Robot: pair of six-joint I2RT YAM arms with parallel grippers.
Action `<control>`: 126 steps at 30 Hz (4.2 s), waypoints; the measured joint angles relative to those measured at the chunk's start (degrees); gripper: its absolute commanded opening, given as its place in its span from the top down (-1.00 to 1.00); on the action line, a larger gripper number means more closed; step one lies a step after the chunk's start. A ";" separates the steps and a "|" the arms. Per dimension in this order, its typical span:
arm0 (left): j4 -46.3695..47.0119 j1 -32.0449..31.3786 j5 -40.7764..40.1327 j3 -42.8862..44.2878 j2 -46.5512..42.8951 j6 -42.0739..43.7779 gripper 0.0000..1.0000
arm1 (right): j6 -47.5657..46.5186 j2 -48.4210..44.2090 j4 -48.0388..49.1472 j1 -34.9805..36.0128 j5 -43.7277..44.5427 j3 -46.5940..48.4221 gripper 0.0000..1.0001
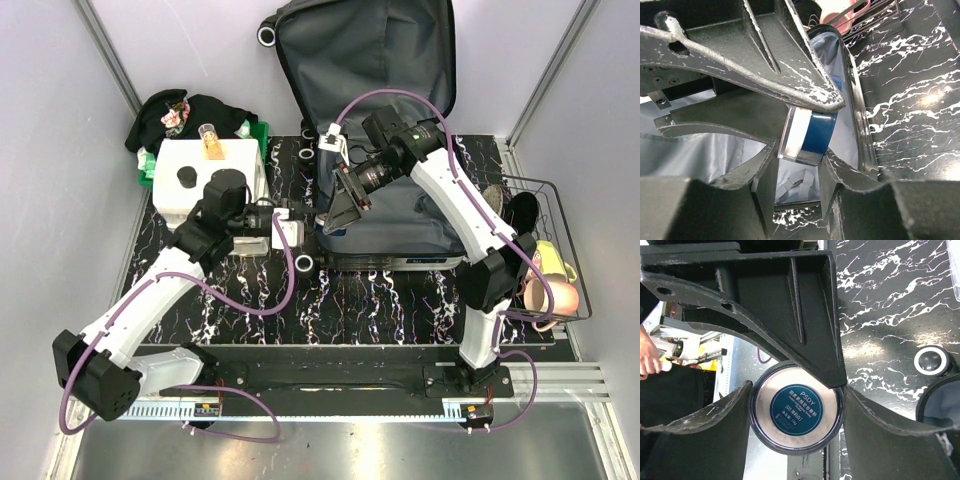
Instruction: Open, take out, and arrange the luggage
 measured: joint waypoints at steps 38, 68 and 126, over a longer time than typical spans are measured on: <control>25.07 10.88 11.30 4.15 4.17 -82.27 1.00 | 43.21 -26.12 86.14 -6.95 2.38 -39.19 -0.99; 5.03 11.13 -5.95 6.21 -4.04 -42.62 -0.98 | 58.21 -19.21 82.09 -4.87 4.59 -36.30 1.00; 1.92 2.56 -13.27 7.48 -3.48 -23.08 0.69 | 65.90 -12.41 82.07 -3.87 -3.96 -29.42 -0.73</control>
